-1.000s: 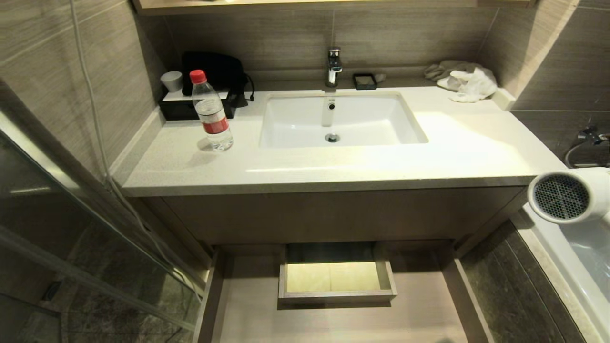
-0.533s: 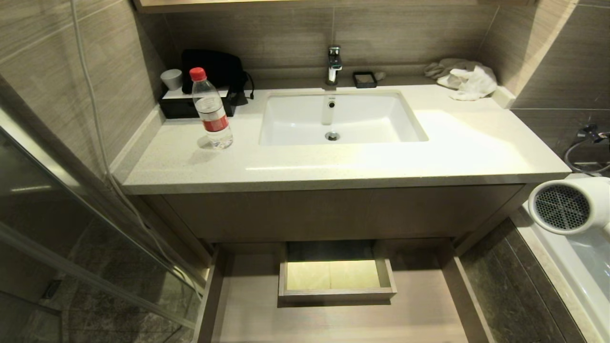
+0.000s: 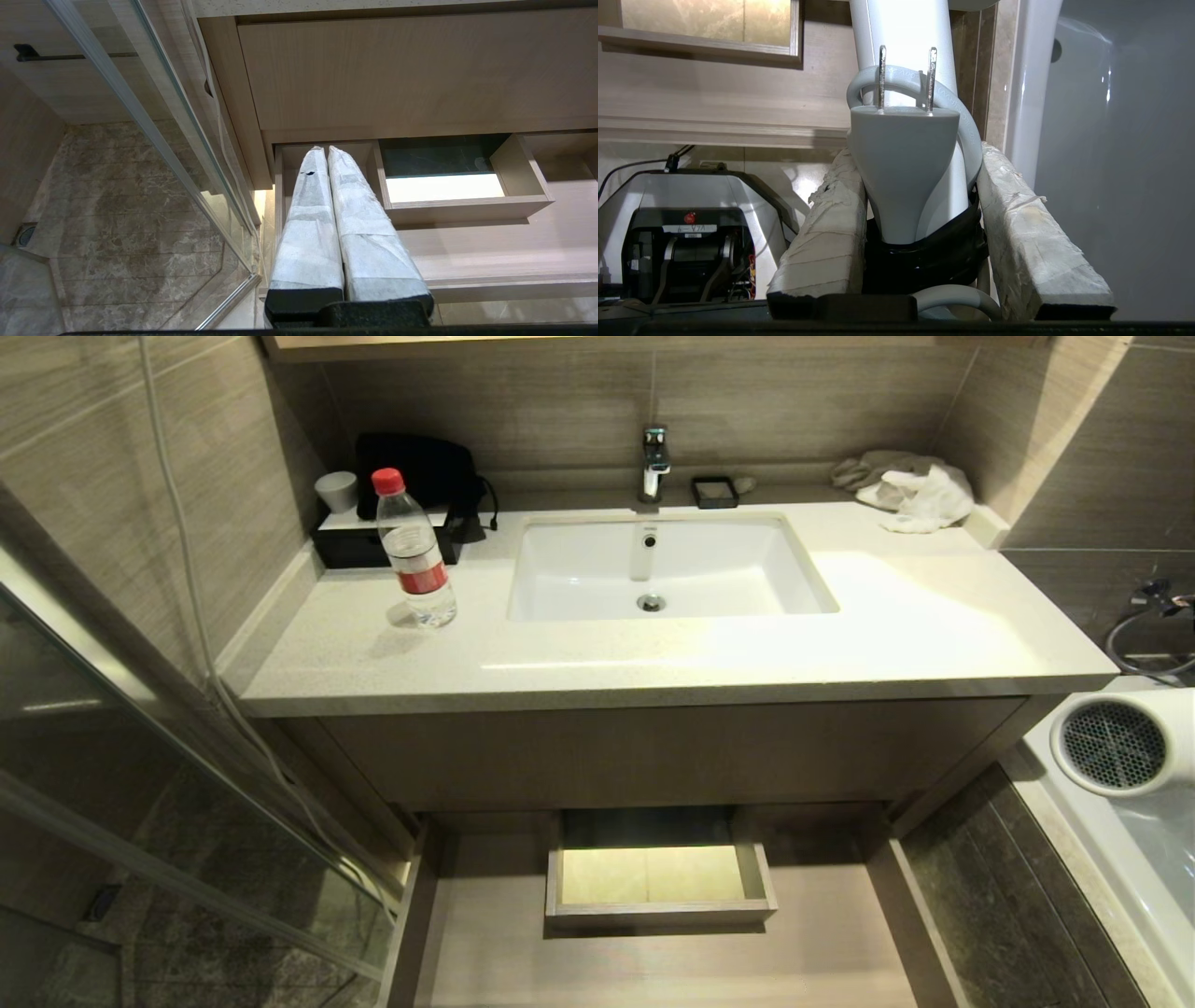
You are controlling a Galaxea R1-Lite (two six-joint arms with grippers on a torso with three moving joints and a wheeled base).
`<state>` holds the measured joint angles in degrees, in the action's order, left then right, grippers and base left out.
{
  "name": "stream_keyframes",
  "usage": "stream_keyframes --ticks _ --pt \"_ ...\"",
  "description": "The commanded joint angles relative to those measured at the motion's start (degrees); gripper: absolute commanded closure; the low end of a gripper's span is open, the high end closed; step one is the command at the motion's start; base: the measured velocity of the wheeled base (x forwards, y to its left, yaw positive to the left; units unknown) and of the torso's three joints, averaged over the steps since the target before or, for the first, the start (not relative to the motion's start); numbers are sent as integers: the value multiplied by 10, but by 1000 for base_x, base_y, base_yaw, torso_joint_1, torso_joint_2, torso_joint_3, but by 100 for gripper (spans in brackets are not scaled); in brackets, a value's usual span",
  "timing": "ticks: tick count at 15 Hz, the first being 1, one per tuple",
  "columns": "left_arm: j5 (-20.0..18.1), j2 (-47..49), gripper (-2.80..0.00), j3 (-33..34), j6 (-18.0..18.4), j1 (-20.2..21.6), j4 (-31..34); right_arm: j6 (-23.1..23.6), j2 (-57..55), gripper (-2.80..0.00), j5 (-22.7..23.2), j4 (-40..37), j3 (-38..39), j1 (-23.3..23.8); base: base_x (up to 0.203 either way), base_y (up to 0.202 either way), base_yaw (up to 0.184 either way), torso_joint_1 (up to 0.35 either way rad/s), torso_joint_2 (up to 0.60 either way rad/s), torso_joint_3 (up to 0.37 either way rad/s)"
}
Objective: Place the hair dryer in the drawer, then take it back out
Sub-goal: Put it into the drawer
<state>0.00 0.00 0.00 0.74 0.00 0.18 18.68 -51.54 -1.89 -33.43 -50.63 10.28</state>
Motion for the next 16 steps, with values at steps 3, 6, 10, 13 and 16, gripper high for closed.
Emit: stream_keyframes --ticks 3,6,10,13,16 --pt "0 0 0 0 0 0 0 2 -5 0 0 3 0 0 0 0 0 0 0 0" --pt "0 0 0 0 0 0 0 1 -3 0 0 3 3 0 0 0 0 0 0 0" --pt "0 0 0 0 0 0 0 2 -6 0 -1 3 6 0 0 0 0 -13 29 25" --pt "0 0 0 0 0 0 0 2 0 0 -3 3 14 0 0 0 0 -120 320 175" --pt "0 0 0 0 0 0 0 2 3 0 -3 3 21 0 0 0 0 -140 334 194"
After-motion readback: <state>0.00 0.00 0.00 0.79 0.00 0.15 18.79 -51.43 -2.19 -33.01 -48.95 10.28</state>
